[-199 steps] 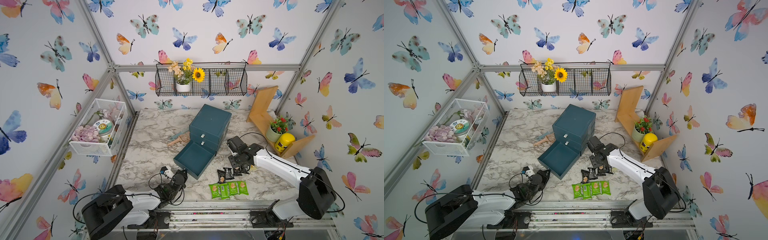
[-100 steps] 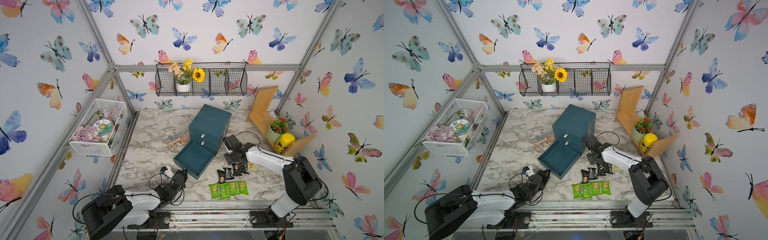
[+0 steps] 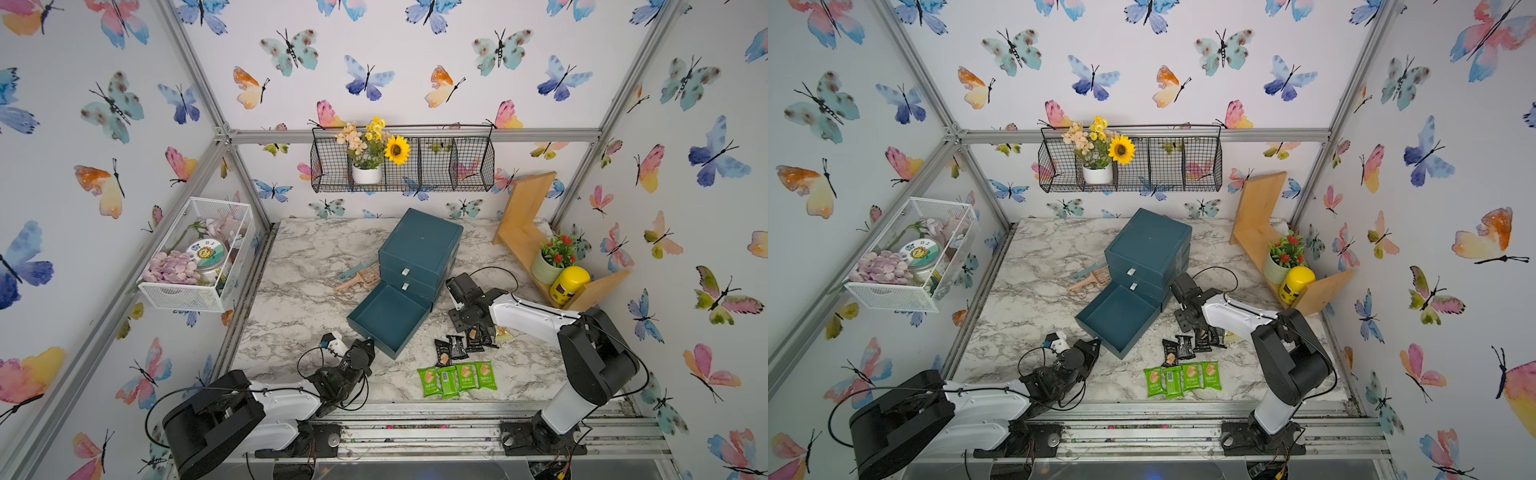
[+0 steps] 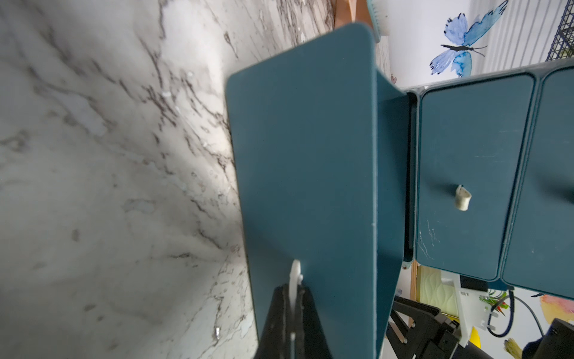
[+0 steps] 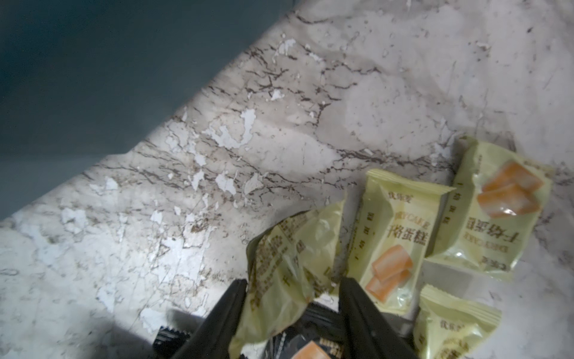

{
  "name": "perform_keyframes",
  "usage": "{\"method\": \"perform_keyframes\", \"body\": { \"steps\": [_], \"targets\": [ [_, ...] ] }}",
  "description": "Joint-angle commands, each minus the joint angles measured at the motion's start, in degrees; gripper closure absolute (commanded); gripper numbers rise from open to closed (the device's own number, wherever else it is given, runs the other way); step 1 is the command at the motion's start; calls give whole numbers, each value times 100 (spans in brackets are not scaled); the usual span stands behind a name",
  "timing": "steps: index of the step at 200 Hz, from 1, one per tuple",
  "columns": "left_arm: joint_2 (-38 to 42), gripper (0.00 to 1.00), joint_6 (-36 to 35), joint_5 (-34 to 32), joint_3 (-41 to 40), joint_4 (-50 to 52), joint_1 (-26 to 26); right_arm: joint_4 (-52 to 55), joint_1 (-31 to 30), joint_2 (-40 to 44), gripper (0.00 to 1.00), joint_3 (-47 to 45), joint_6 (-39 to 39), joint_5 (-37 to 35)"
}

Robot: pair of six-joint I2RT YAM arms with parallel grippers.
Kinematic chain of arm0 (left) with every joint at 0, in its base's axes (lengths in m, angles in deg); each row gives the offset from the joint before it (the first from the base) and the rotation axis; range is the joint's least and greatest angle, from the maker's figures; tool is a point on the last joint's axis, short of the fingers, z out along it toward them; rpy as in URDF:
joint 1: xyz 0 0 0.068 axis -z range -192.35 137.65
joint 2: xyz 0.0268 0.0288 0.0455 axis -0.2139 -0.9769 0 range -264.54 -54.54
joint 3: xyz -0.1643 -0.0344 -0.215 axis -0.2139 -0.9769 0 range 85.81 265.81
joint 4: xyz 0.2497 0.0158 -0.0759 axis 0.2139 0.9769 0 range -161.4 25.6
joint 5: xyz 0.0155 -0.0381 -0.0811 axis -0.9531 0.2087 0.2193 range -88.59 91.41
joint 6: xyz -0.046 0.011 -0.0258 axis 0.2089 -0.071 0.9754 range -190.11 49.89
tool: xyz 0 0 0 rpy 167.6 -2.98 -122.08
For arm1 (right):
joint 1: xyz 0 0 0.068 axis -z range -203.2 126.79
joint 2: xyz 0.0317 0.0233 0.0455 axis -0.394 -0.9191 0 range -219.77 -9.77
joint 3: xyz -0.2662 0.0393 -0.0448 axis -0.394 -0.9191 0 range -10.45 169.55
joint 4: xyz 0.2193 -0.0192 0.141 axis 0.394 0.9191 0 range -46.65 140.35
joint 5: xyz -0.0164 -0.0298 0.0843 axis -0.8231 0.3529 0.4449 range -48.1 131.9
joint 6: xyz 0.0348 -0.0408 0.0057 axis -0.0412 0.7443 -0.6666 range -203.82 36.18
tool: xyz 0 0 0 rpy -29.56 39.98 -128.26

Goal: Take the cookies out of the drawer
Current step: Place the cookie at the center of the board, then close the drawer in the storage box.

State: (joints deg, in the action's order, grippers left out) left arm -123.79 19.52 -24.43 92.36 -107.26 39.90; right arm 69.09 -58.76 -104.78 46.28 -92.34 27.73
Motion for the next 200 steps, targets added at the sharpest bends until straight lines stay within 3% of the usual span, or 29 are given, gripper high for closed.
{"method": "perform_keyframes", "body": {
  "steps": [1,66,119,200],
  "targets": [
    [38,100,-101,-184,74,61,-4,189,39,306,44,31,-10,-24],
    [42,100,-164,-176,155,70,-2,584,39,1473,46,425,-112,45],
    [3,100,-218,-176,218,59,-4,-71,39,2172,55,1080,-168,790],
    [-123,100,-270,-144,328,14,-8,-1056,39,1203,62,2127,34,1422]
  ]
}}
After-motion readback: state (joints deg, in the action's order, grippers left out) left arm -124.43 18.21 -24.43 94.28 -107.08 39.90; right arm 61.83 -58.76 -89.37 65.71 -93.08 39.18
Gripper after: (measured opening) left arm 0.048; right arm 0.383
